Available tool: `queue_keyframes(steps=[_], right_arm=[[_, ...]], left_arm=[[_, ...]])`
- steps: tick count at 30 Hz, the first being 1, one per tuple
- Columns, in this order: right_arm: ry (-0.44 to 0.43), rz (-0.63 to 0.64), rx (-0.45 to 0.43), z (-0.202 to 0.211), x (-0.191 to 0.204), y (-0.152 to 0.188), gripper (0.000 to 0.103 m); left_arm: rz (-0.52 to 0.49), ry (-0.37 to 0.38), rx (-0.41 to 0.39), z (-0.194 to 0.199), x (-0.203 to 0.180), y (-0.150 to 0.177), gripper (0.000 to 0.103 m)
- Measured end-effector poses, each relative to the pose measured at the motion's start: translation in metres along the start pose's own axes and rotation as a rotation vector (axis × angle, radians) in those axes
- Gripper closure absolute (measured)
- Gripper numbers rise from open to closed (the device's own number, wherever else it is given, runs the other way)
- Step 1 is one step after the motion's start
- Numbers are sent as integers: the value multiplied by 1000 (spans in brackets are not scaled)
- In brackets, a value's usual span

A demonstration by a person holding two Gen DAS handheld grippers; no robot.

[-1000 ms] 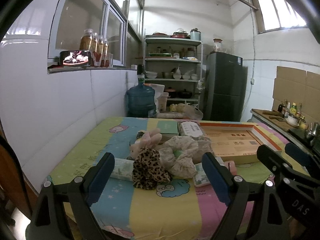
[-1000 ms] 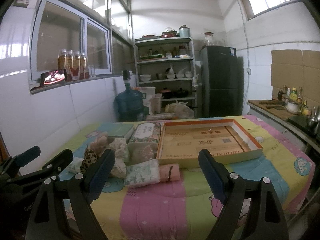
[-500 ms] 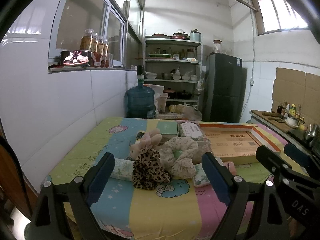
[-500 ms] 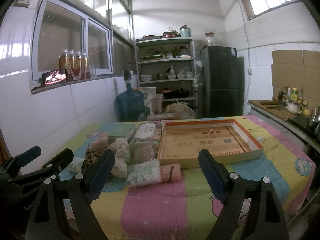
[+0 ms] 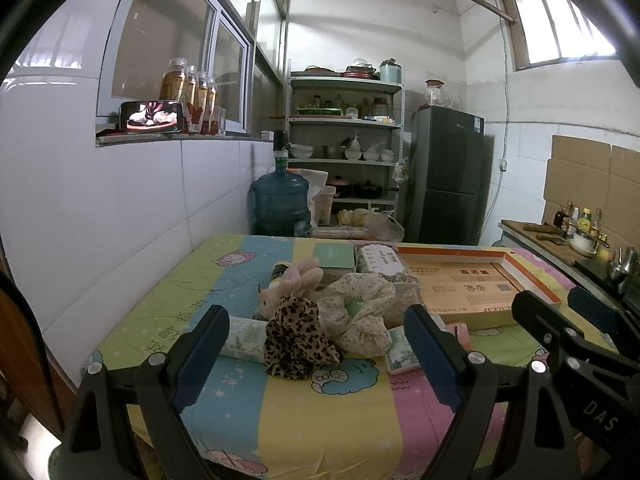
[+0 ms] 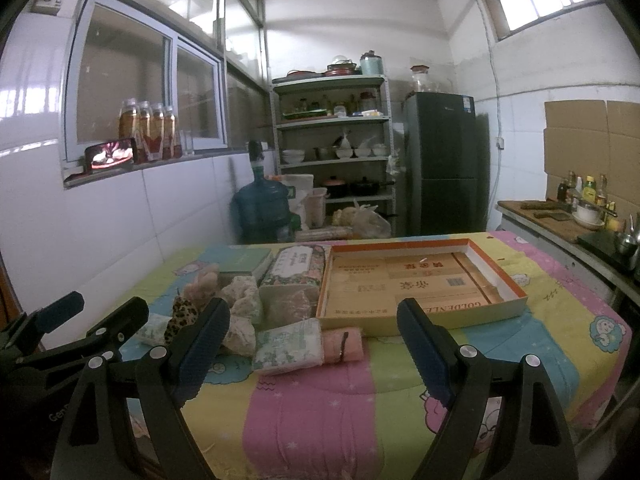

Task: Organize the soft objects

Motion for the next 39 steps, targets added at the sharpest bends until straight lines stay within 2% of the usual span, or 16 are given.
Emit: queue_keyframes(steps=[39], right_arm=[[-13, 10, 17, -11, 14, 4, 16]], left_arm=[[9, 9, 18, -7, 3, 4, 13]])
Point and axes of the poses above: each gripper's, at about its wrist camera, not at the fingertips, and z roughly against the way its jaws point, x to its left, y to its underside, the point moved 9 cm from there along -z, roughly the way its jaws point, and after that the axes turned 4 degrees about z, right-handed, at the moved point
